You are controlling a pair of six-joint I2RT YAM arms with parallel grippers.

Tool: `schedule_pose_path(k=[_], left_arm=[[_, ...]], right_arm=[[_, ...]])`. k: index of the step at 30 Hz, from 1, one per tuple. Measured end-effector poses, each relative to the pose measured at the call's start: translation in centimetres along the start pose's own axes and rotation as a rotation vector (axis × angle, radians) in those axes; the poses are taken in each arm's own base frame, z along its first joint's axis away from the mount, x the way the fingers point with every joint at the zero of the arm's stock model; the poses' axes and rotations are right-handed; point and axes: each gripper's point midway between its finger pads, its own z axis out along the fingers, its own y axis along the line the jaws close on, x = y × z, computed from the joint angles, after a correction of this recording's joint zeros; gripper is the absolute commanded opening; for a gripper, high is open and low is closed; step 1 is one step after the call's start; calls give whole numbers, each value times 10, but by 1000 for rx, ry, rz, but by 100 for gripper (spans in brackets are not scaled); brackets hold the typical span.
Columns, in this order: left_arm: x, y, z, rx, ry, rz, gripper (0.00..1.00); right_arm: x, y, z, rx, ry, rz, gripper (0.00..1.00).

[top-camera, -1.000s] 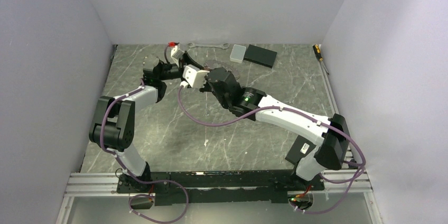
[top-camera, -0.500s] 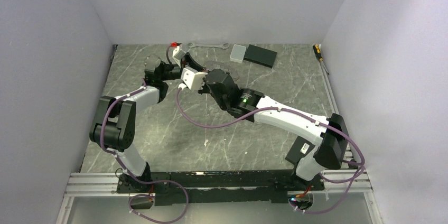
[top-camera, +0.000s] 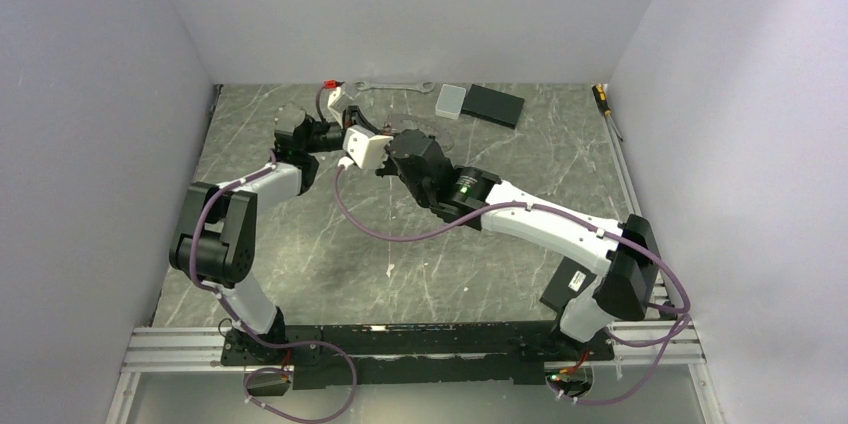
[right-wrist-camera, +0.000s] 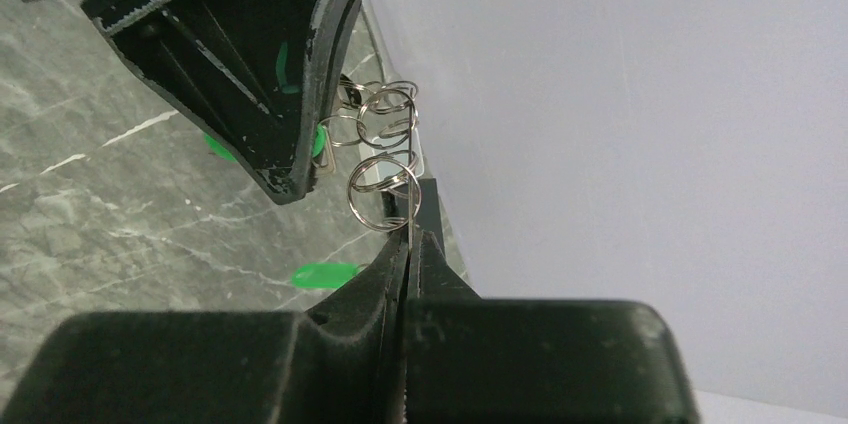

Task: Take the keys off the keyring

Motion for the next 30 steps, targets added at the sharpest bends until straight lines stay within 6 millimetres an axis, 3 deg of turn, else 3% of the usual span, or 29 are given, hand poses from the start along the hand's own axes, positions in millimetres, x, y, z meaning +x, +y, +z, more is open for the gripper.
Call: schedule_pose_path(k=[8, 16, 22, 30], left_arm=[[3, 0, -4, -23, 37, -75, 0], [6, 9, -3, -76, 159, -179, 0], [16, 8, -6, -126, 274, -165, 0], [52, 2, -17, -187, 433, -177, 0]], right_arm=[[22, 1, 6, -58, 18, 79, 0], [54, 22, 5, -211, -6, 238, 0], [57, 30, 5, -310, -53, 405, 0], [71, 79, 0, -511, -62, 613, 0]])
